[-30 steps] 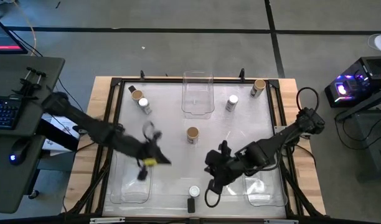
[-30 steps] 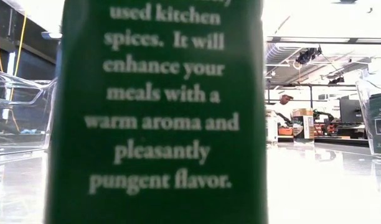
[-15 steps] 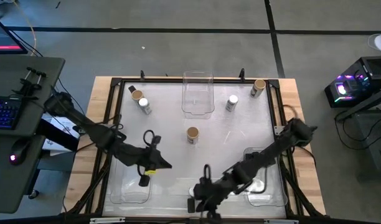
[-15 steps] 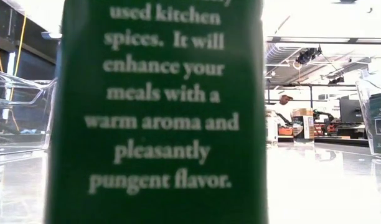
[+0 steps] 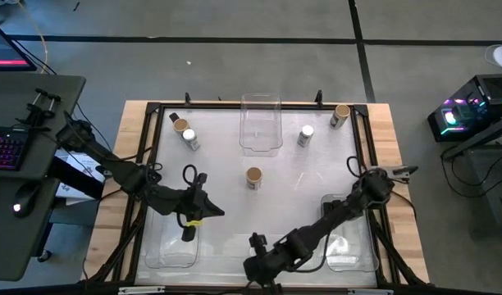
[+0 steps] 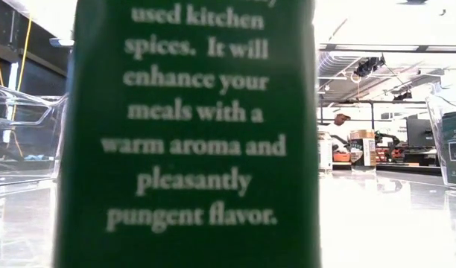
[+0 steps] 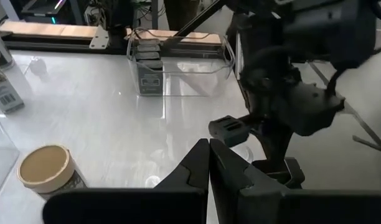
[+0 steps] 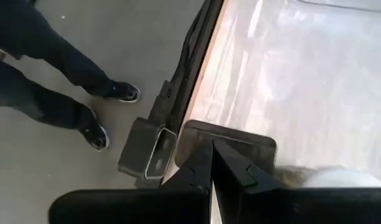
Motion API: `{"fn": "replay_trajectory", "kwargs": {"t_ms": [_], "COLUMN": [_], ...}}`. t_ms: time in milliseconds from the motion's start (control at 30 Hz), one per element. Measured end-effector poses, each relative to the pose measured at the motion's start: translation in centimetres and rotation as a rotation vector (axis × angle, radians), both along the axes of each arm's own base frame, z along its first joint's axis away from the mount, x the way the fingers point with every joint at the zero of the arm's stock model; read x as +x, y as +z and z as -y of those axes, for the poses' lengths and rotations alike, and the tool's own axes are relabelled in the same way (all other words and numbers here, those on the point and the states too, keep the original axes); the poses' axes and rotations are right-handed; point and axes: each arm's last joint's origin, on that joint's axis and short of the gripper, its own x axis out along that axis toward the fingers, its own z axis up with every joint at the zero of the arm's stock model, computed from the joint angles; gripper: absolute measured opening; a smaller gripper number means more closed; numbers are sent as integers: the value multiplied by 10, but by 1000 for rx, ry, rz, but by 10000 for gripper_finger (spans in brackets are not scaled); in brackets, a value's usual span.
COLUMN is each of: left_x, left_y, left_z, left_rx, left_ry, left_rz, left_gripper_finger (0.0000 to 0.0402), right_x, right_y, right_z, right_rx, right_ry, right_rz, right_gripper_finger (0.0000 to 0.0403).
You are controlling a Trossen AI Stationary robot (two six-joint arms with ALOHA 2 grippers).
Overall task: Sort spices by type
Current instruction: Put the black spice can into the right transparent bin
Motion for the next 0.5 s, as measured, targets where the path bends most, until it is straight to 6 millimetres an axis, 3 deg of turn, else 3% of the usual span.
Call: {"fn": "replay_trajectory", "kwargs": {"t_ms": [200,500], "left_x": [0,0], "left_y": [0,0], "left_z": [0,-1], "left_rx": [-5,7], "left_ry": [4,20], "left_rz": [-4,0], "left_gripper_finger": [0,0], "right_x": [1,-12], "right_y": [-8,-10], "right_z": [-4,-7], "right_rx": [-29,-47], "right_ry": [9,-14], "right_rz": [-8,-120], "right_gripper_finger": [0,0]}}
